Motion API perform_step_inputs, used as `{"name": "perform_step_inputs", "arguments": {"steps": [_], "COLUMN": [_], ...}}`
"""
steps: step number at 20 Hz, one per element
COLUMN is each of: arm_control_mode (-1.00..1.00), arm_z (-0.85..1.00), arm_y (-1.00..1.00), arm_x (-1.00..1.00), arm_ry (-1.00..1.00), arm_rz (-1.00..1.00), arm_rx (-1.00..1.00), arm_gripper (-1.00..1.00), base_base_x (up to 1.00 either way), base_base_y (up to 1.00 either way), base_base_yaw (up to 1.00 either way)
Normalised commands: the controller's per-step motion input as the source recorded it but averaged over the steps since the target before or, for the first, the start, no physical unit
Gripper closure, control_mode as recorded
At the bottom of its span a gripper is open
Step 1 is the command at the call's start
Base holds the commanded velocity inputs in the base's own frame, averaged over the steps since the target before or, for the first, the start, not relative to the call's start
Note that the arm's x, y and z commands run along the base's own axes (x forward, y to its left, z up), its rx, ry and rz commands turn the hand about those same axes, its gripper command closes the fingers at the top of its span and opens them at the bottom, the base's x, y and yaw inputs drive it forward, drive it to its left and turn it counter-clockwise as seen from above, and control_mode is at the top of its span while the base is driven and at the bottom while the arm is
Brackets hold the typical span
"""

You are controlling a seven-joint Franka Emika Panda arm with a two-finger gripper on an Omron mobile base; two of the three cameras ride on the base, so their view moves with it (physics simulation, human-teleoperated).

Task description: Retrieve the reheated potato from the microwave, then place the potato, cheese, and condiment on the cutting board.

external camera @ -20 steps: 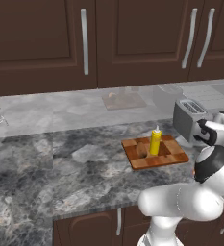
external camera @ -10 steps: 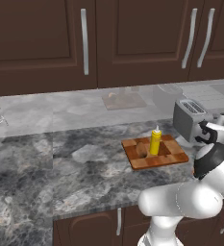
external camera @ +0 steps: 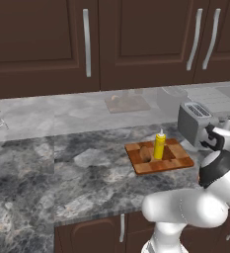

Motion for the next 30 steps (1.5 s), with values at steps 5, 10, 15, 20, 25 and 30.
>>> {"name": "perform_step_inputs", "arguments": {"steps": [5, 10, 15, 20, 25, 30], "arm_control_mode": [-1.0, -1.0, -1.0, -1.0, -1.0, -1.0], "arm_z": [-0.08, -0.18, -0.17, -0.06, 0.0, -0.01], "arm_y": [0.22, 0.04, -0.02, 0.0, 0.0, 0.0], "arm_x": [0.05, 0.2, 0.05, 0.0, 0.0, 0.0], "arm_ry": [-0.03, -0.01, -0.01, 0.0, 0.0, 0.0], "arm_rz": [-0.03, 0.0, 0.0, 0.0, -0.01, -0.02], "arm_rx": [0.0, -0.03, -0.06, 0.0, 0.0, 0.0], "arm_gripper": [-1.0, -1.0, -1.0, -1.0, 1.0, 1.0], "base_base_x": [0.0, 0.0, 0.0, 0.0, 0.0, 0.0], "base_base_y": [0.0, 0.0, 0.0, 0.0, 0.0, 0.0], "base_base_yaw": [0.0, 0.0, 0.0, 0.0, 0.0, 0.0]}}
